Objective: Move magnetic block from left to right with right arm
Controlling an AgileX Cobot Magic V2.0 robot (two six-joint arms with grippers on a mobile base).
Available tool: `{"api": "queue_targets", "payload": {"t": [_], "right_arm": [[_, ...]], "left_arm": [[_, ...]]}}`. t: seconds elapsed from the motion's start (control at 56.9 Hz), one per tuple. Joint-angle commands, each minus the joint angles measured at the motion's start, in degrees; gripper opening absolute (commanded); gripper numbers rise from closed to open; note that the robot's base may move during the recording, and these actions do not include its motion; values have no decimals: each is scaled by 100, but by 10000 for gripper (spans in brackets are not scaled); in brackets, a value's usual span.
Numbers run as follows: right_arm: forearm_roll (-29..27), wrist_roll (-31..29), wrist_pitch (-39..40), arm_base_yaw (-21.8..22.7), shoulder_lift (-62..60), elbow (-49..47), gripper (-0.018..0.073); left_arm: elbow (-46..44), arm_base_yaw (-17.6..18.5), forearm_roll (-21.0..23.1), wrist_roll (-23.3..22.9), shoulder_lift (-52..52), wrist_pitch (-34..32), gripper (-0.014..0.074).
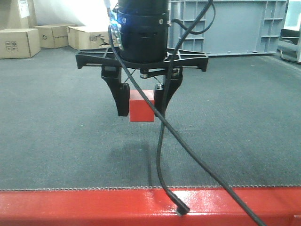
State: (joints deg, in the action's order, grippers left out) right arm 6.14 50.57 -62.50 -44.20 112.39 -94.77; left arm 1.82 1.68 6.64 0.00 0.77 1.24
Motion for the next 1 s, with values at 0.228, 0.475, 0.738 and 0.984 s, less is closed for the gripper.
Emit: {"api": "queue_targets", "payload": {"t": [0.228,0.475,0.738,0.984], "right_arm": [[153,-17,148,-20,-320,-174,435],[89,-17,263,-27,-244,-174,583],[109,-29,189,-51,-194,-174,610],[345,-812,165,-51,-555,-159,608]], "left_arm": [[44,33,20,0,55,-449,-126],[44,33,20,0,55,-449,-126],[44,33,20,0,55,-449,-126],[44,33,20,0,55,-449,-126]]}}
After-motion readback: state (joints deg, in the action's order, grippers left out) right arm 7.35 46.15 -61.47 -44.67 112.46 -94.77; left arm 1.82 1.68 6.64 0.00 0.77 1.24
